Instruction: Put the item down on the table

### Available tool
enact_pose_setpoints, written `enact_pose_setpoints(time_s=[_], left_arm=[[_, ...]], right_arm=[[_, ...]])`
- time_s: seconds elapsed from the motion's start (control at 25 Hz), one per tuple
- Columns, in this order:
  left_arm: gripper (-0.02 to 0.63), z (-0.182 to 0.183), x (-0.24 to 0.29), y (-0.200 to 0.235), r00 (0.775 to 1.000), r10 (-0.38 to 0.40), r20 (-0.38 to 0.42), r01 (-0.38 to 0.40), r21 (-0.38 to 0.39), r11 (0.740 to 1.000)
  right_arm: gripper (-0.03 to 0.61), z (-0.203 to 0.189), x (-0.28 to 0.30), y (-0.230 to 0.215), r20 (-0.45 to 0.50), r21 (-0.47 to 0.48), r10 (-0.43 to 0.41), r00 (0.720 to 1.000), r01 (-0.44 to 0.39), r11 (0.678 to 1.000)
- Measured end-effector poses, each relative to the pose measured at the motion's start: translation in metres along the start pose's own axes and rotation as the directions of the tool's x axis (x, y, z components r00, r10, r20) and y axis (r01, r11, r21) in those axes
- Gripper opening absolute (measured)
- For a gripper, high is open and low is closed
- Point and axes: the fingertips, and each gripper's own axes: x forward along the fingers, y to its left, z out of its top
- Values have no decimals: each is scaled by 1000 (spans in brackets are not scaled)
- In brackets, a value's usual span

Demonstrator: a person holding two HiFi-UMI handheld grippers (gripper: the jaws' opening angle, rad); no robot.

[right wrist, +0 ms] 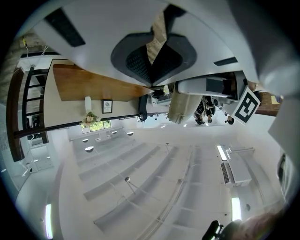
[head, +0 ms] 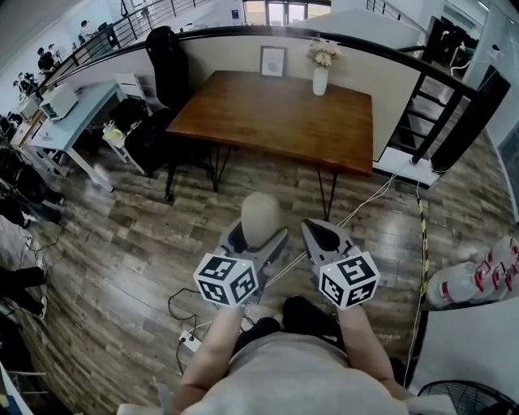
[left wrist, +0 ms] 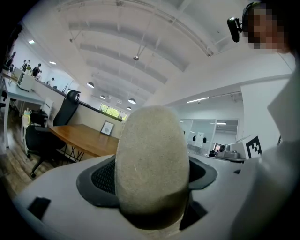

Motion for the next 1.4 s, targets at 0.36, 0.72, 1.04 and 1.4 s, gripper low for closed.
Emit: enact_pose_setpoints(time_s=[0.36,0.72,1.04,1.4], left_arm=[[411,9,17,49,998,53,26,-52,-23,998],[411,44,87,114,996,78,35,-77,-29,997],[411,93,158,158,990,105,91,-105,-4,994],[411,112,208,195,988,130,85,-130,1,991]], right_arm=[[9,-6,49,-22,-9,15,27,1000,-27,1000],[9,22,142,-80,11,10,78,997,-79,997],[9,55,215,-138,42,5,126,991,-127,992],[9,57,270,-177,19,30,161,987,-161,986]])
